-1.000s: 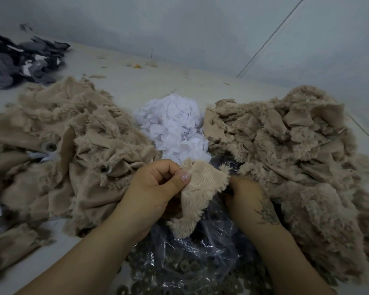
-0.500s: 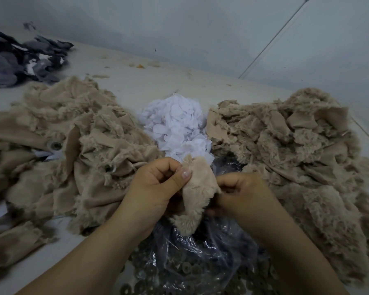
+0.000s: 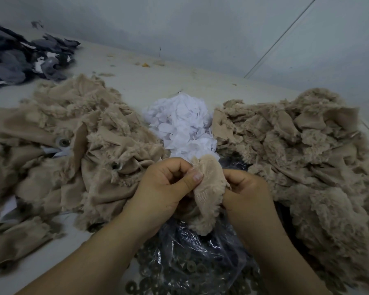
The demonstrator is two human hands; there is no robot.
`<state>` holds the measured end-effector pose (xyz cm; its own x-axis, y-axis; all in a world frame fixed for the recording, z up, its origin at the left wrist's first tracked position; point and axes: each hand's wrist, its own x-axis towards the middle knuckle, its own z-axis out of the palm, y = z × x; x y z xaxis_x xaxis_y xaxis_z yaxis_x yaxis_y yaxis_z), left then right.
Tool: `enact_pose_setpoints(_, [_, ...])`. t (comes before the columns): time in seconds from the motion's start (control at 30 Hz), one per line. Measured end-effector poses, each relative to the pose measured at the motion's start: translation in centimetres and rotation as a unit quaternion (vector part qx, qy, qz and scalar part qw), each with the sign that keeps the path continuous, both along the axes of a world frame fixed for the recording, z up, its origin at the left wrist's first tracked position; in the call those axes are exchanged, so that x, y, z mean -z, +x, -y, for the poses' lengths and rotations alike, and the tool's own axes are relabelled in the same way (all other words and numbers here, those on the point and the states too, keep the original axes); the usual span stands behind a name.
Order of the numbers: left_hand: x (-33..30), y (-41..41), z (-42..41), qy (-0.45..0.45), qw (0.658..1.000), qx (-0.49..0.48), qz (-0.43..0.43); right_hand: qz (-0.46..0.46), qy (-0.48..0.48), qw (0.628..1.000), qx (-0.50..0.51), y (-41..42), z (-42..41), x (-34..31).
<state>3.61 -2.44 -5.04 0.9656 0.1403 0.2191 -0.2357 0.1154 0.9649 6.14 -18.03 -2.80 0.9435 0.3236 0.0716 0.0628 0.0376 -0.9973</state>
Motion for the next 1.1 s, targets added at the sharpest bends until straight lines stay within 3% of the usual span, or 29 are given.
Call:
enact_pose_setpoints(0.17, [0.1, 0.0, 0.3, 0.042, 0.999, -0.023, 0.001, 0.209, -0.132, 0.964, 0.096, -0.2, -0.6, 0.6])
enact_pose_setpoints(0.3, [0.2, 0.0, 0.3, 0.076, 0.997, -0.032, 0.01, 0.233, -0.13, 0.958, 0.104, -0.1, -0.6, 0.8])
enact_pose_setpoints(0.5, [0.2, 0.1, 0.0, 0.174, 0.981, -0.071, 0.043, 0.037, 0.006, 0.998, 0.042, 0.3, 0.0, 0.9])
enact_pose_setpoints(0.6, [0.2, 0.0, 0.2, 0.21, 0.973, -0.082, 0.049, 0.037, 0.0, 0.999, 0.02, 0.0, -0.2, 0.6])
enact_pose_setpoints(0.67, [0.1, -0.2, 0.5, 0.221, 0.971, -0.077, 0.049, 0.038, -0.014, 0.999, 0.029, 0.0, -0.2, 0.7])
enact_pose_setpoints(0.8, [-0.3, -0.4, 0.7, 0.175, 0.983, -0.046, 0.03, -0.084, 0.054, 0.995, 0.004, 0.5, 0.2, 1.1])
enact_pose_setpoints(0.9, [-0.5, -0.4, 0.6, 0.12, 0.992, -0.032, 0.007, -0.054, 0.04, 0.997, 0.029, 0.4, 0.0, 1.0])
enact_pose_setpoints(1.1, [-0.2, -0.3, 0.8, 0.11, 0.992, -0.061, -0.017, -0.014, -0.006, 0.997, 0.07, 0.2, -0.3, 1.1])
